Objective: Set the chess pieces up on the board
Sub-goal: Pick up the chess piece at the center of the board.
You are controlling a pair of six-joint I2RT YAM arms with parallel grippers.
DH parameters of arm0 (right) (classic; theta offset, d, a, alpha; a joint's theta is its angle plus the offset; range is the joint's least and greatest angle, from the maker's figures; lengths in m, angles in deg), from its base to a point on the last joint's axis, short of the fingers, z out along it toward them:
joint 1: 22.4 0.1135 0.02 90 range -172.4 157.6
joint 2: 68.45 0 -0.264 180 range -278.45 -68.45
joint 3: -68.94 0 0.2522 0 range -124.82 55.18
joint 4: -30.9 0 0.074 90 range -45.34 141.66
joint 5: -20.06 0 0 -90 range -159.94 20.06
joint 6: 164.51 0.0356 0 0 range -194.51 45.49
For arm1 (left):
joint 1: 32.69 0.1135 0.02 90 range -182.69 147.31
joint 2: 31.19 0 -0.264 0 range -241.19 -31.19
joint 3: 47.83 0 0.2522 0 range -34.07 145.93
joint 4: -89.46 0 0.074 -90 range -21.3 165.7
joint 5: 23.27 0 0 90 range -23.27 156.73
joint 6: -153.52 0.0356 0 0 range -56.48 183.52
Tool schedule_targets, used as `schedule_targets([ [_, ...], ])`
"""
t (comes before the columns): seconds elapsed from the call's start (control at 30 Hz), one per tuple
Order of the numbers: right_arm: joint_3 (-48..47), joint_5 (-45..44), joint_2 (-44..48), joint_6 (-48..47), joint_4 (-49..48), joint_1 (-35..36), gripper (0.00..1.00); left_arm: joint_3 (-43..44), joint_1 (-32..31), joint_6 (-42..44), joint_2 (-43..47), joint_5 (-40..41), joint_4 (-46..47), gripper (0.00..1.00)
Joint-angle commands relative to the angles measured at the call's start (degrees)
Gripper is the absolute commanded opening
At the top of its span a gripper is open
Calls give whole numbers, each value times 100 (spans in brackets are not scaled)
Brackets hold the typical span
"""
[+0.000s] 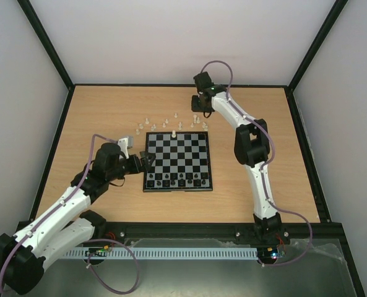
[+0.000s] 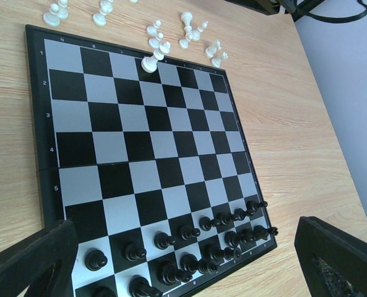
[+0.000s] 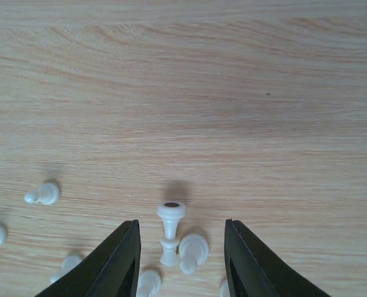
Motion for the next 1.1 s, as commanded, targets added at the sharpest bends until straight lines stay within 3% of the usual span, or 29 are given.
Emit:
schedule_targets([
  [0.0,-499,63,-414,-221,661,35,38,-80,39,105,-14,172,164,99],
  [0.5,-351,111,-609,-371,721,35,21,-77,129,97,-145,134,262,99],
  [1.07,-54,307,-495,-458,805,53,23,-81,138,58,-169,110,295,99],
])
